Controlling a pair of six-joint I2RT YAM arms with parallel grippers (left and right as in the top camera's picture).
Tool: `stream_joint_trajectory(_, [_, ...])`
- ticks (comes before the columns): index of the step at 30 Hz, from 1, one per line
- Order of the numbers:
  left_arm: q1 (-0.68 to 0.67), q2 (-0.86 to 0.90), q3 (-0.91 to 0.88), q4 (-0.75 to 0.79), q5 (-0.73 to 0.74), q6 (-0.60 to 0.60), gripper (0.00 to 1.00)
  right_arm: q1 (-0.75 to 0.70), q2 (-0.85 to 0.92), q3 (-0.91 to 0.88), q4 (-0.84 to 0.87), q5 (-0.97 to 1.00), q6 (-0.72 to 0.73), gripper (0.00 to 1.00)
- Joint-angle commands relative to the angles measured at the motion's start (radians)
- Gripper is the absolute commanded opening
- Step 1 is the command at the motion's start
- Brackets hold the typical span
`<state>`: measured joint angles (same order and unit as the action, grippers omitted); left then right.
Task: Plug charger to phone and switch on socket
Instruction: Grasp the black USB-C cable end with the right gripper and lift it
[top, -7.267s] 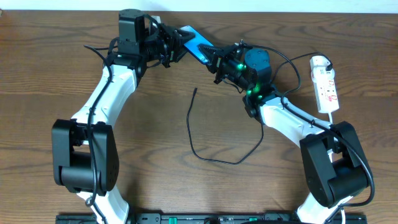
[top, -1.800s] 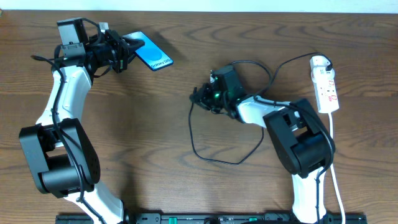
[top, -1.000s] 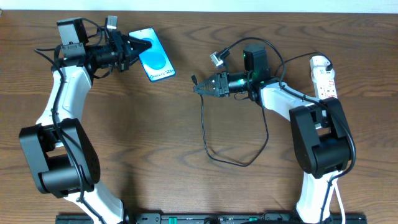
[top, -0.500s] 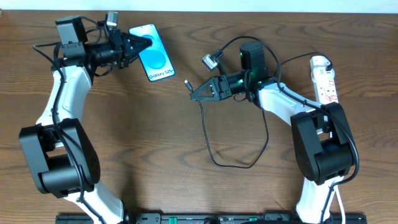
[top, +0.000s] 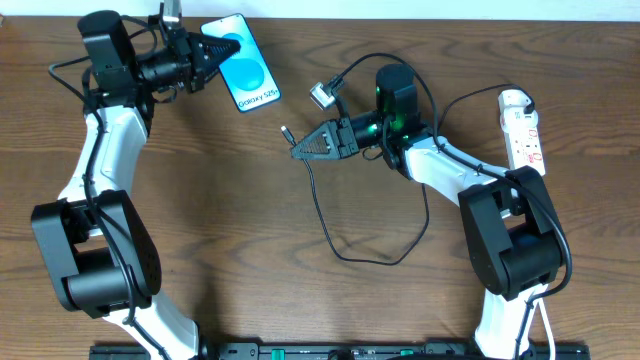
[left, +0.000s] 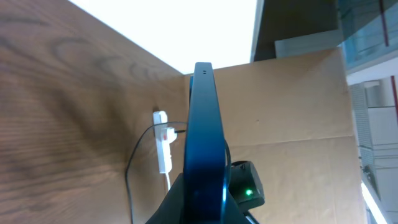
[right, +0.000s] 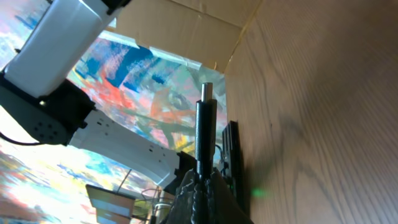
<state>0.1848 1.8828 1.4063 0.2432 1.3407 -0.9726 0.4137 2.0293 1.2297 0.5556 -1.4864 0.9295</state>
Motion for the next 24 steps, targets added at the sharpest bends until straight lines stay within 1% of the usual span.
stream_joint_trajectory(1, [-0.003,-0.02,0.003,0.076,0.034,-0.139,0.07,0.002,-0.023,0.016,0.078,0.009,0.117,0.01])
stream_joint_trajectory(7, [-0.01,-0.02,0.003,0.268,0.012,-0.319,0.07,0.002,-0.023,0.016,0.349,0.063,0.346,0.01])
stream_joint_trajectory(11, [-0.013,-0.02,0.003,0.324,0.0,-0.385,0.07,0.003,-0.023,0.016,0.428,0.098,0.422,0.01])
stream_joint_trajectory(17, [-0.021,-0.02,0.003,0.324,-0.016,-0.403,0.07,0.007,-0.023,0.016,0.442,0.169,0.451,0.01])
stream_joint_trajectory(22, [-0.034,-0.02,0.003,0.324,-0.04,-0.402,0.07,0.017,-0.023,0.016,0.569,0.219,0.537,0.01])
stream_joint_trajectory(24, [-0.034,-0.02,0.003,0.324,-0.051,-0.403,0.07,0.021,-0.021,0.016,0.591,0.225,0.563,0.01])
